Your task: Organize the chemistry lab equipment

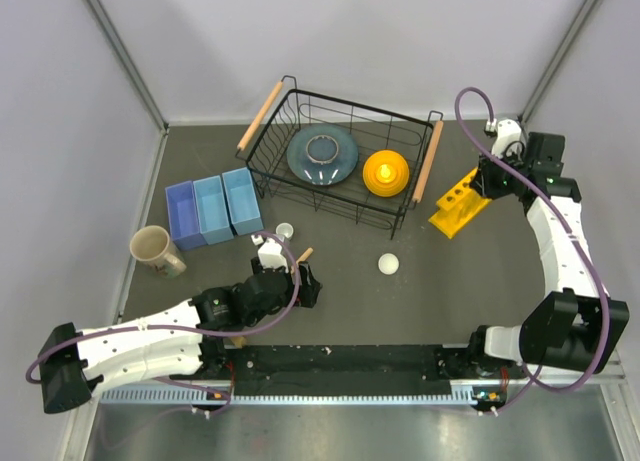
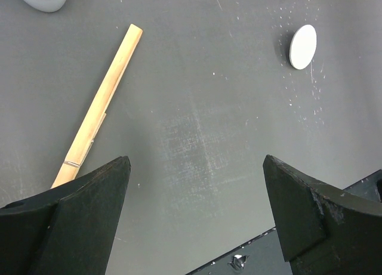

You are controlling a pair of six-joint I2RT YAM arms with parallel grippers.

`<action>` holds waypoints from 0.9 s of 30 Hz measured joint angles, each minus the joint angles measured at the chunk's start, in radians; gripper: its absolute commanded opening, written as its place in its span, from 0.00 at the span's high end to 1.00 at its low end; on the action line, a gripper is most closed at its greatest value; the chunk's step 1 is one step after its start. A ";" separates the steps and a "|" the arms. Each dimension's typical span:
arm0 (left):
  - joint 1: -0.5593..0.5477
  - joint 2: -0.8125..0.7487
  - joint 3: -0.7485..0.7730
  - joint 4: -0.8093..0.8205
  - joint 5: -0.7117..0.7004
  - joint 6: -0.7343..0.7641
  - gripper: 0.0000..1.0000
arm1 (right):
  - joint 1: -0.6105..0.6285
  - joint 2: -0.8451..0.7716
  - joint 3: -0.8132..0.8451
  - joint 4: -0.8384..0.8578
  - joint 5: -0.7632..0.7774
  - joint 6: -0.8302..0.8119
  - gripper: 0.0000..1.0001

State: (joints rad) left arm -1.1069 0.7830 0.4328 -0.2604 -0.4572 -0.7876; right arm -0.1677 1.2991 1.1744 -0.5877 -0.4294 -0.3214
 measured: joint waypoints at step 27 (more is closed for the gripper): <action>0.014 -0.002 0.000 0.001 0.023 0.000 0.01 | 0.014 0.021 0.063 0.003 0.009 -0.009 0.86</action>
State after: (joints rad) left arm -1.0924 0.7807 0.4324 -0.2596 -0.4347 -0.7876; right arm -0.1532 1.3197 1.2377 -0.5846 -0.4202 -0.3302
